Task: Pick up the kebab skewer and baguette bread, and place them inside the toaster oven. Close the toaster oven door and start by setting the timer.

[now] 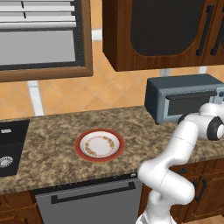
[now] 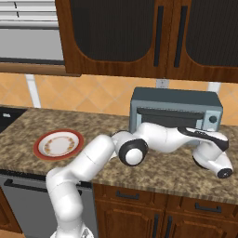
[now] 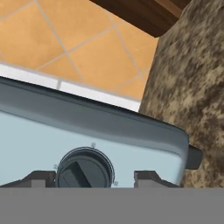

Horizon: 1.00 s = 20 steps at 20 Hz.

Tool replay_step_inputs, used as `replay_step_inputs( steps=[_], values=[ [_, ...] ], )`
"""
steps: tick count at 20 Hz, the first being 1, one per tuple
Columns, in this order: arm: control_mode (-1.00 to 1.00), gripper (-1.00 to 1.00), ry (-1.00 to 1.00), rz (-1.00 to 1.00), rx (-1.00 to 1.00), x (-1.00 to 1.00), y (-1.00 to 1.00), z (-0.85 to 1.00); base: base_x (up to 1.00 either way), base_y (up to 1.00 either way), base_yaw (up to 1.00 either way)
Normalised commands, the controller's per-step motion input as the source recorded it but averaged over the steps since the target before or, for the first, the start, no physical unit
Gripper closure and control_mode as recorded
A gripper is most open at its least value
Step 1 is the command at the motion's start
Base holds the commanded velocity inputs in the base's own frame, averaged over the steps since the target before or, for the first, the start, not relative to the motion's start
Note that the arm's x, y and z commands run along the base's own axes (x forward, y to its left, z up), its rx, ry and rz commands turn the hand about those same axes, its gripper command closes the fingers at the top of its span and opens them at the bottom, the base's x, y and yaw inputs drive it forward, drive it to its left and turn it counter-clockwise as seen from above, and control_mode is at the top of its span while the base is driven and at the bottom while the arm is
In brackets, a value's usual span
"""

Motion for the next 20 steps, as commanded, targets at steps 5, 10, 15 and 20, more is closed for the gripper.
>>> replay_step_inputs(
  steps=[5,10,15,20],
  values=[
    [-1.00,1.00,0.00,0.00,-0.04,0.36,-0.01,0.02,0.00,0.00,0.00],
    [-1.00,1.00,0.00,0.00,-0.04,0.30,0.00,0.02,0.00,0.00,0.00],
    [-1.00,1.00,0.01,0.00,-0.05,0.24,-0.04,0.00,0.00,0.00,0.00],
    [-1.00,1.00,0.04,0.00,-0.06,0.17,-0.09,0.00,0.00,0.00,0.00]
  ],
)
